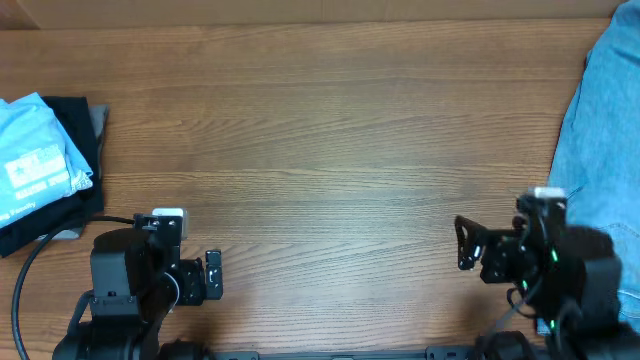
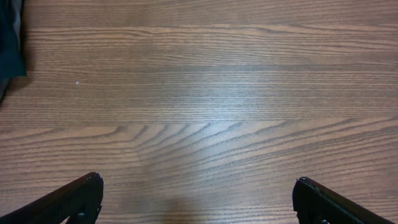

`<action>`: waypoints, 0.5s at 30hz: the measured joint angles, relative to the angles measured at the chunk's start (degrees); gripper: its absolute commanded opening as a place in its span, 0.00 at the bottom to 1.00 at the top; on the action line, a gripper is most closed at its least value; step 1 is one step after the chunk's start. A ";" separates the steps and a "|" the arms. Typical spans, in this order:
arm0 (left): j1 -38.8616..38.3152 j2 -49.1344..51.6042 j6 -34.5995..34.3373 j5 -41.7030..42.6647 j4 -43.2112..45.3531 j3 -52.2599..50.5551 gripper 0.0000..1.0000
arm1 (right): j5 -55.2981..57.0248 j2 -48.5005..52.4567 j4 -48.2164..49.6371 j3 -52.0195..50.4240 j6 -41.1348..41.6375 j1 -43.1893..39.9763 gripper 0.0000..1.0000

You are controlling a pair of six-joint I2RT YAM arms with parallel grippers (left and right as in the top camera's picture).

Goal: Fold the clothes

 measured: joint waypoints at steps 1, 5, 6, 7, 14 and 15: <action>0.00 -0.02 0.00 0.00 0.00 -0.02 1.00 | 0.55 -4.31 2.03 -2.38 0.02 0.00 1.00; 0.00 -0.22 0.00 -0.02 0.07 -0.15 1.00 | 1.25 -22.25 20.65 -20.98 0.00 0.00 1.00; 0.00 -0.11 0.02 -0.02 0.15 -0.15 1.00 | 1.22 -27.21 23.96 -26.16 0.02 0.00 1.00; 0.00 -0.17 0.00 -0.02 0.07 -0.17 1.00 | 1.22 -28.98 26.25 -28.59 0.02 -0.02 1.00; 0.00 -0.22 0.00 -0.02 0.13 -0.17 1.00 | 2.23 -30.80 60.08 -48.54 -2.91 -0.04 1.00; 0.00 -0.22 0.00 -0.04 0.17 -0.17 1.00 | 2.21 -30.93 59.56 -49.64 -3.23 -0.02 1.00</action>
